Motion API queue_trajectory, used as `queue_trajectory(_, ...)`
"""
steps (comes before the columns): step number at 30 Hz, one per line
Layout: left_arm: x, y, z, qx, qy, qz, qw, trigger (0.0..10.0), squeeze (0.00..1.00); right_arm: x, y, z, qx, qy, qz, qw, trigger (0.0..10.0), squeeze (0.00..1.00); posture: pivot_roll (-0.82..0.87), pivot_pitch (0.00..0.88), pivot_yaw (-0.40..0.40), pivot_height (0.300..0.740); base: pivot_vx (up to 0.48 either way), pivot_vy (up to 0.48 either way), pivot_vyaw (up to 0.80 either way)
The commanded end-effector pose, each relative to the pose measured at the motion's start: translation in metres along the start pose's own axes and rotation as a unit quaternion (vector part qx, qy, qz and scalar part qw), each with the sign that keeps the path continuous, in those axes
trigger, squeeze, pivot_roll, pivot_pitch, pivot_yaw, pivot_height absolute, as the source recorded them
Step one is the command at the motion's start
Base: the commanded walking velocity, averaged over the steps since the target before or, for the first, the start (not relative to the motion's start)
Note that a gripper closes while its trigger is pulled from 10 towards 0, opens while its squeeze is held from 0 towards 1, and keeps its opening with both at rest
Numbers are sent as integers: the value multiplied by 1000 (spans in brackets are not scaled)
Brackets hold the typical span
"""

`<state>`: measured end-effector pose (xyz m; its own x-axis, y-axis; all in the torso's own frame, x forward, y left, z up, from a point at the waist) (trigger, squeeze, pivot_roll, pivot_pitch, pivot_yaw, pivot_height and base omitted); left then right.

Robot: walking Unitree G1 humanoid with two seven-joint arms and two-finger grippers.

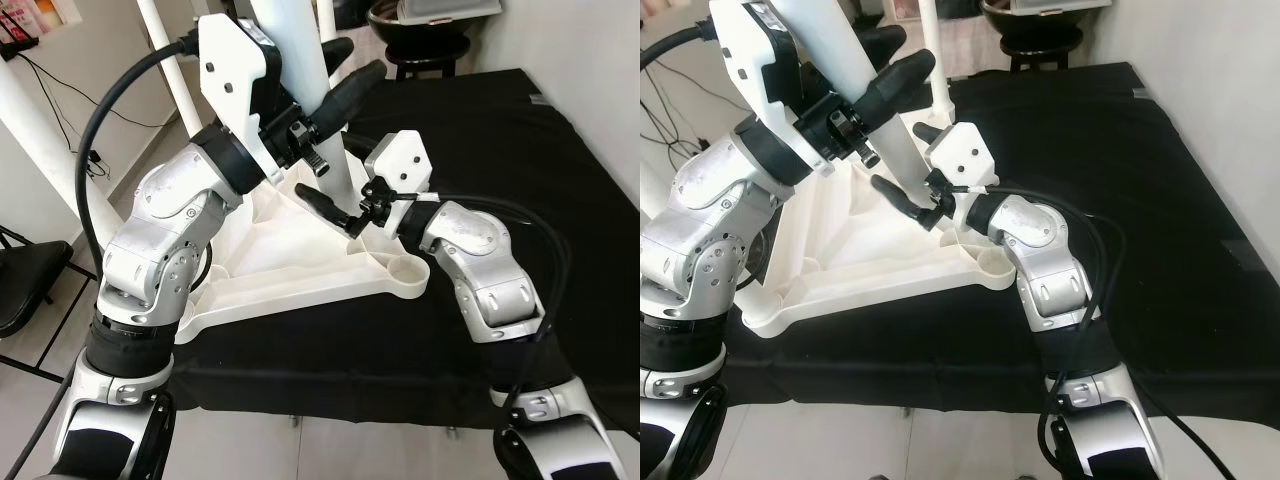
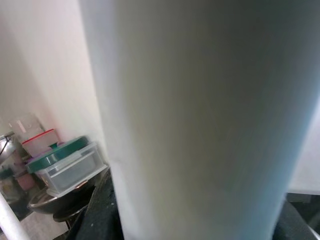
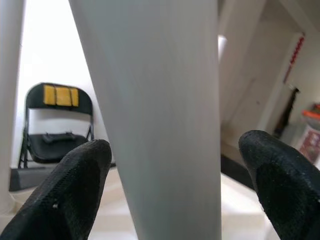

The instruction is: Building children table

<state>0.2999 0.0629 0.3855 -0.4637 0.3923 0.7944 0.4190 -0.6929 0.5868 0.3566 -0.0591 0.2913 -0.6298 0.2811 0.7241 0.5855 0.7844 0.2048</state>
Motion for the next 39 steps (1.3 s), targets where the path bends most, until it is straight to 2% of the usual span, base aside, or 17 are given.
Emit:
queue_trajectory(1, 2, -4, 0, -1, 9, -3, 1000, 0, 0, 17, 7, -5, 15, 9, -33, 999, 10000, 0, -70, 59, 112, 740, 0, 0, 0)
queue_trajectory(5, 2, -4, -1, -1, 8, -5, 1000, 0, 0, 24, 11, -2, 27, 21, -50, 998, 10000, 0, -69, 58, 110, 740, 0, 0, 0)
queue_trajectory(8, 1, -3, -1, 0, 7, -8, 1000, 0, 0, 28, 18, 13, 57, 27, -64, 996, 10000, 0, -67, 57, 109, 740, 0, 0, 0)
queue_trajectory(9, 1, -3, -1, 1, 7, -9, 1000, 0, 0, 30, 21, 19, 65, 29, -68, 995, 2824, 0, -68, 57, 110, 740, 0, 0, 0)
queue_trajectory(13, 1, -3, -1, 1, 7, -10, 1000, 0, 0, 30, 24, 22, 69, 29, -70, 995, 2824, 0, -68, 57, 110, 740, 0, 0, 0)
queue_trajectory(14, 1, -3, 0, 1, 7, -11, 1000, 0, 0, 29, 26, 24, 76, 26, -65, 995, 0, 0, -69, 57, 110, 740, 0, 0, 0)
queue_trajectory(20, 2, -2, 1, 1, 6, -16, 1000, 0, 0, 23, 32, 27, 77, 22, -45, 996, 0, 0, -76, 58, 108, 740, 0, 0, 0)
queue_trajectory(24, 2, -1, 0, 0, 6, -19, 1000, 0, 0, 20, 35, 22, 67, 23, -37, 997, 0, 0, -90, 66, 95, 740, 0, 0, 0)
queue_trajectory(35, 4, 1, 3, 13, 5, -28, 1000, 0, 0, 13, 36, 19, 56, 15, -19, 998, 0, 0, -96, 64, 97, 740, 0, 0, 0)
queue_trajectory(36, 7, 1, 8, 28, 0, -36, 999, 10000, 1000, 10, 36, 17, 48, 13, -14, 999, 0, 0, -97, 64, 98, 740, 0, 0, 0)
queue_trajectory(39, 13, -1, 15, 45, -8, -50, 998, 10000, 1000, 7, 36, 12, 34, 12, -6, 999, 0, 0, -97, 64, 98, 740, 0, 0, 0)
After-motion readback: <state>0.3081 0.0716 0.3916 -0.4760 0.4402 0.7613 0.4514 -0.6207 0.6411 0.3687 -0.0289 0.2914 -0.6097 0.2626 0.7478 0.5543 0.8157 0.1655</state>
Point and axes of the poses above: a point about 5 cm out from each wrist's last joint towards the gripper, its own y axis pointing out of the wrist towards the gripper, its own x axis along the axis of the wrist's last joint, z = x × y, the point moved 4 cm from there along y, pointing out of the wrist towards the gripper, and after that the axes turned 14 degrees about -y, right-handed, at the moved point
